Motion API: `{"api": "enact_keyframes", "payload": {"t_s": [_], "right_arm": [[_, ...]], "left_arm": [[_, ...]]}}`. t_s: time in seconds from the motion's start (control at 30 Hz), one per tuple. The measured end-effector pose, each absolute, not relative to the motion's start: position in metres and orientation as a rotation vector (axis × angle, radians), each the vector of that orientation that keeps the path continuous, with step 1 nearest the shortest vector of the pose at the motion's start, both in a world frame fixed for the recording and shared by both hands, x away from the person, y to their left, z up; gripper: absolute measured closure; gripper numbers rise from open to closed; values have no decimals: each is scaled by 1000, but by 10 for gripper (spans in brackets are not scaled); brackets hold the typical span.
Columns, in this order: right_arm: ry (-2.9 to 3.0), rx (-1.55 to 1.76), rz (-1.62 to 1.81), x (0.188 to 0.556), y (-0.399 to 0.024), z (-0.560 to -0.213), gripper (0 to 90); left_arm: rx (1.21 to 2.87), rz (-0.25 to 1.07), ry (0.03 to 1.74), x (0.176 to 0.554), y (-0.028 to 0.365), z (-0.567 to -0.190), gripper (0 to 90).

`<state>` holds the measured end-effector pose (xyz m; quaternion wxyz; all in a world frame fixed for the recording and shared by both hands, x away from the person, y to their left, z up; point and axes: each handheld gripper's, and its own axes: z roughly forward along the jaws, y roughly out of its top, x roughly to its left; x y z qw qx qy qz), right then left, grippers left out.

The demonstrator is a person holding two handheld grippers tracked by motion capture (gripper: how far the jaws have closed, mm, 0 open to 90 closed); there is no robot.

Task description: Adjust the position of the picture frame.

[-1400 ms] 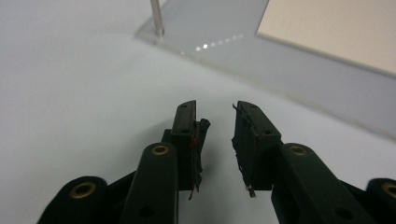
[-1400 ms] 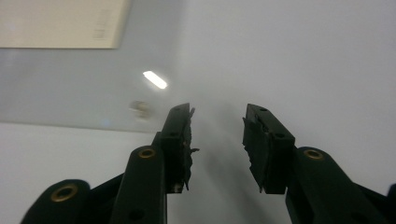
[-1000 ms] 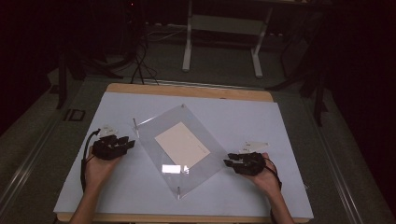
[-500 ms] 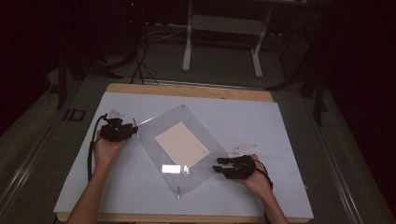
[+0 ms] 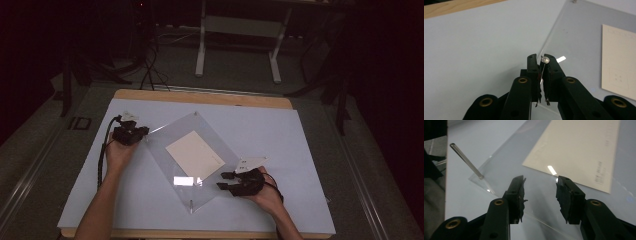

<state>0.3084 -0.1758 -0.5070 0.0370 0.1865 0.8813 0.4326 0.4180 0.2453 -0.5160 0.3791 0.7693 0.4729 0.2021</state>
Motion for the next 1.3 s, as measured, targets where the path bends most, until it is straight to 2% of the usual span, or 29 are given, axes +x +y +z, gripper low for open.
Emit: {"api": "enact_keyframes", "payload": {"t_s": [0.33, 0.57, 0.93, 1.1, 1.13, 1.17, 1.23, 1.3], "right_arm": [[2769, 455, 1370, 299, -154, -507, 559], [2836, 235, 1413, 285, -134, -505, 577], [2898, 132, 1429, 275, -102, -517, 612], [2899, 104, 1419, 272, -89, -523, 666], [2893, 97, 1404, 271, -86, -525, 698], [2891, 94, 1391, 271, -83, -529, 771], [2884, 77, 1370, 270, -80, -533, 823], [2861, 63, 1357, 267, -79, -534, 837]], "left_arm": [[1984, 500, 1179, 420, 247, -516, 850], [1980, 493, 1187, 421, 247, -515, 850], [1978, 490, 1192, 421, 247, -515, 850], [1982, 484, 1187, 422, 248, -515, 850], [1984, 484, 1185, 422, 248, -515, 850], [1986, 483, 1182, 422, 248, -515, 850], [1989, 485, 1176, 423, 248, -515, 850], [1989, 491, 1174, 423, 248, -515, 849]]}}
